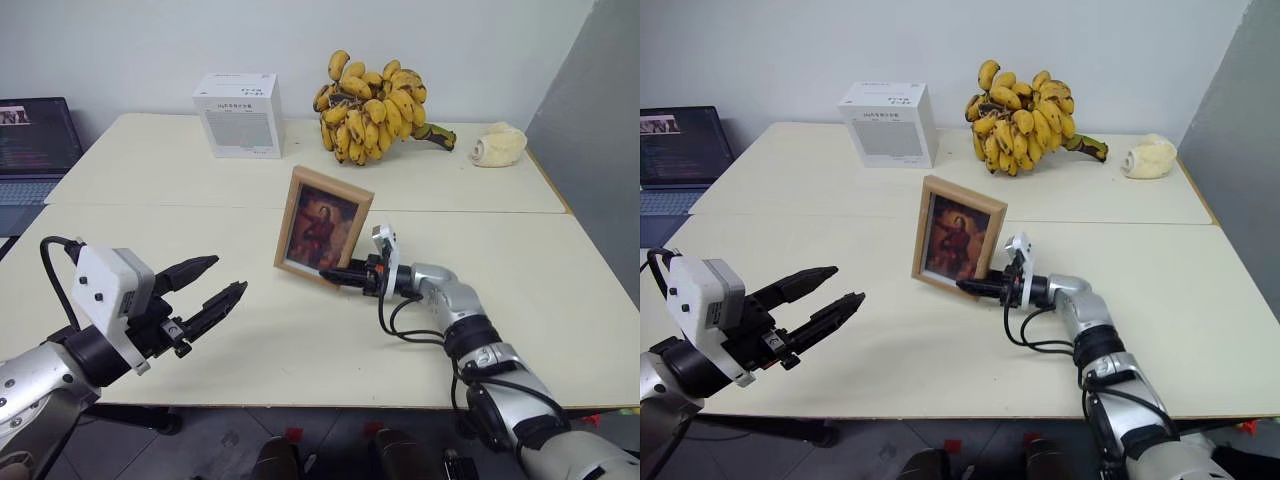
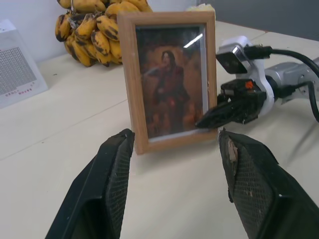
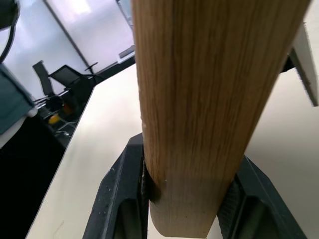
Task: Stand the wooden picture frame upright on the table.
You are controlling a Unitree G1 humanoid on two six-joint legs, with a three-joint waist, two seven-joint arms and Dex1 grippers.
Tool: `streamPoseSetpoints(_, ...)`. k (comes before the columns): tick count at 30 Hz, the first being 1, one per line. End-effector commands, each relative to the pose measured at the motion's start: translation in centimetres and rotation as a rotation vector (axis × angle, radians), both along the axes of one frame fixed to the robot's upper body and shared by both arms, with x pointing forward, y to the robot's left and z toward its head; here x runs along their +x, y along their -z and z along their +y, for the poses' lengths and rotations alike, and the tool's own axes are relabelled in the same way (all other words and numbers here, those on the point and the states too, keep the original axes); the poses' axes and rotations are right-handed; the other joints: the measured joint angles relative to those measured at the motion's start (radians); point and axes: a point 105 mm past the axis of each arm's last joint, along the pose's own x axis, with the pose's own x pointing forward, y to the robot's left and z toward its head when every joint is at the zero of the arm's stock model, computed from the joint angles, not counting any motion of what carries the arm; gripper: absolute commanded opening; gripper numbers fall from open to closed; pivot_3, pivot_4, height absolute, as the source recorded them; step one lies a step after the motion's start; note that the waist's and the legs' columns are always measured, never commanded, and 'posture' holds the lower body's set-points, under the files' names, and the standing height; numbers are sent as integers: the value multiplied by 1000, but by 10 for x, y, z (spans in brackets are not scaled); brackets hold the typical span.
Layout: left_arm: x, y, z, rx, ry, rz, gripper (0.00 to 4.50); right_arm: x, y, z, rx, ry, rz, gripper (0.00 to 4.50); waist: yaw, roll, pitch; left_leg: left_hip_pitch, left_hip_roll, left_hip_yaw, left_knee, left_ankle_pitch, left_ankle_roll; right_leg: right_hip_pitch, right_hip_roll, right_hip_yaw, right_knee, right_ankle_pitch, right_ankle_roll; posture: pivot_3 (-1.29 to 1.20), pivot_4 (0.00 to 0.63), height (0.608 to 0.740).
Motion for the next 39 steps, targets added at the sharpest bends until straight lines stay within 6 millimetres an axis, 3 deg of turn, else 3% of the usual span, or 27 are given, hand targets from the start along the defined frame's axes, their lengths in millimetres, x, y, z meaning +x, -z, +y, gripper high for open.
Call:
streamPoseSetpoints(1, 0, -8, -1, 23, 11, -41, 2873, -13, -9, 7, 10, -57, -75, 1291, 0, 0, 0, 0, 0, 1, 0, 0, 0, 0, 0, 1, 0, 0, 0, 0, 150, 740)
streamPoseSetpoints(12, -2, -8, -2, 41, 40, -30, 2873, -17, 30, 2, -142, -46, -152, 1291, -1, -1, 0, 2, 0, 6, 0, 0, 0, -1, 0, 6, -1, -3, 5, 0, 150, 740)
streamPoseSetpoints(14, -2, -8, -2, 43, 44, -30, 2969, -12, 31, 0, -143, -24, -139, 1981, -1, -1, -1, 2, 0, 7, 0, 0, 0, -1, 0, 6, -1, -3, 5, 0, 150, 740)
streamPoseSetpoints(18, 0, -7, -2, 44, 51, -28, 2969, -8, 31, -2, -161, -1, -174, 2802, -1, -1, -1, 3, 0, 8, 0, 0, 0, -1, 0, 7, -1, -3, 5, 0, 150, 740)
streamPoseSetpoints(22, 1, -6, -5, 37, 65, -32, 2969, -6, 29, -8, -180, 13, -199, 2965, 0, -1, -1, 3, 0, 8, 0, 0, 0, -1, 0, 8, -1, -3, 6, 0, 150, 740)
streamPoseSetpoints(29, 5, 2, -22, -10, 133, -41, 2969, -20, 22, -54, -296, 28, -341, 2965, 11, -1, -1, 1, 0, 8, -1, 0, 0, 0, -1, 8, -6, -3, 7, 0, 150, 740)
streamPoseSetpoints(33, 12, 12, -29, -56, 180, -8, 2969, -40, -8, -80, -295, 63, -412, 2965, 14, -1, -1, 1, 0, 9, -5, 0, 0, 0, -1, 9, -10, -2, 8, 0, 150, 740)
streamPoseSetpoints(39, 21, 21, -26, -58, 198, 35, 2969, -63, -63, -94, -216, 174, -440, 2965, 3, -1, 0, 1, 1, 10, -8, 0, 0, -1, 0, 9, -12, -2, 8, 0, 150, 740)
